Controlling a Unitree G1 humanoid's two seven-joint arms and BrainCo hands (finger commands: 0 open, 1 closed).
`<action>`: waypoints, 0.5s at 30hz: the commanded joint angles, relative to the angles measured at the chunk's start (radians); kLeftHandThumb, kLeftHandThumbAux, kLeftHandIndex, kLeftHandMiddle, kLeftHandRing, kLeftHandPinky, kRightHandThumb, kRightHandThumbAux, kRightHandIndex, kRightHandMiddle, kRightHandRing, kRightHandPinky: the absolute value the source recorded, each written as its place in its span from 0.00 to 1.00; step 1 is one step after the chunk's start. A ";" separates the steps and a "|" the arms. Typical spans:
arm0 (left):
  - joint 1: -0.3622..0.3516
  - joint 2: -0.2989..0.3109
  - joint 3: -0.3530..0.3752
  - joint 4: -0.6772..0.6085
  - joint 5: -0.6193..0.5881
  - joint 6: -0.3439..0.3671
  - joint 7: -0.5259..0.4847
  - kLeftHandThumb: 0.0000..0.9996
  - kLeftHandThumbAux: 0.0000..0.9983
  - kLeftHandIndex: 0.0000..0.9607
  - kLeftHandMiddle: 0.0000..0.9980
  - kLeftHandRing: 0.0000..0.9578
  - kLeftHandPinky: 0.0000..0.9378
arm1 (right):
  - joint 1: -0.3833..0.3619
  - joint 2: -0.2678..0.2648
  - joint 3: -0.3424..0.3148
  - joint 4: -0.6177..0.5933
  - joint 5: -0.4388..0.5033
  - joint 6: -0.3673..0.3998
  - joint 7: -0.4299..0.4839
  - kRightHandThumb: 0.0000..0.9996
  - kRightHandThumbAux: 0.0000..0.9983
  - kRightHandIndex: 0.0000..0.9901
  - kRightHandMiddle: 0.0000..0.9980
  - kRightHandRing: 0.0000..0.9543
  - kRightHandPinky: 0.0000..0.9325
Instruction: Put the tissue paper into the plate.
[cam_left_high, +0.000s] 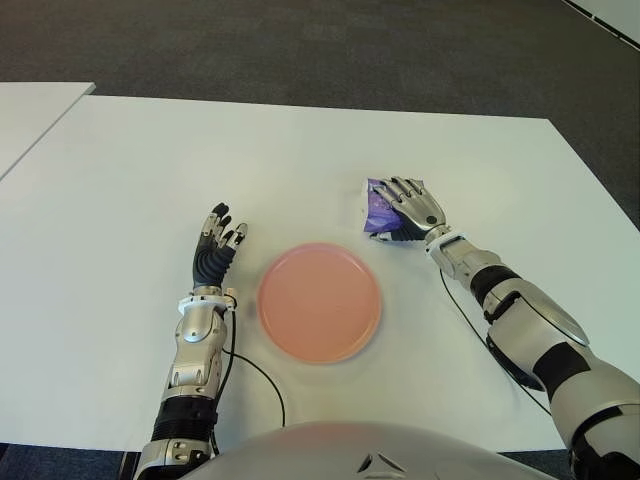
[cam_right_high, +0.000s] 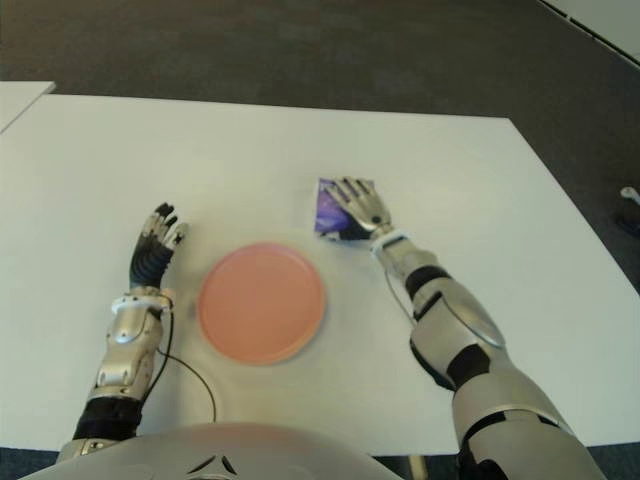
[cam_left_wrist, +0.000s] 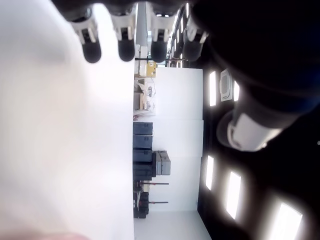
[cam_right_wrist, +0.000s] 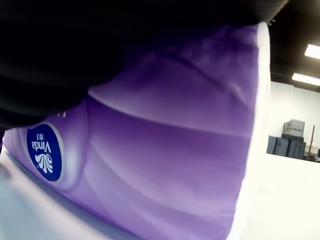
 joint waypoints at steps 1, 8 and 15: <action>0.022 -0.001 0.007 -0.017 0.010 0.033 0.014 0.00 0.58 0.00 0.00 0.00 0.00 | 0.190 0.071 0.077 0.065 -0.070 -0.009 0.079 0.45 0.38 0.00 0.00 0.00 0.00; 0.026 -0.004 0.016 -0.026 -0.012 0.036 0.001 0.00 0.57 0.00 0.01 0.00 0.00 | 0.214 0.102 0.146 0.066 -0.143 0.096 -0.115 0.42 0.47 0.00 0.00 0.00 0.00; 0.022 0.000 0.020 -0.022 -0.020 0.035 -0.001 0.00 0.58 0.00 0.00 0.00 0.00 | 0.221 0.119 0.207 0.073 -0.165 0.172 -0.266 0.37 0.57 0.00 0.02 0.00 0.00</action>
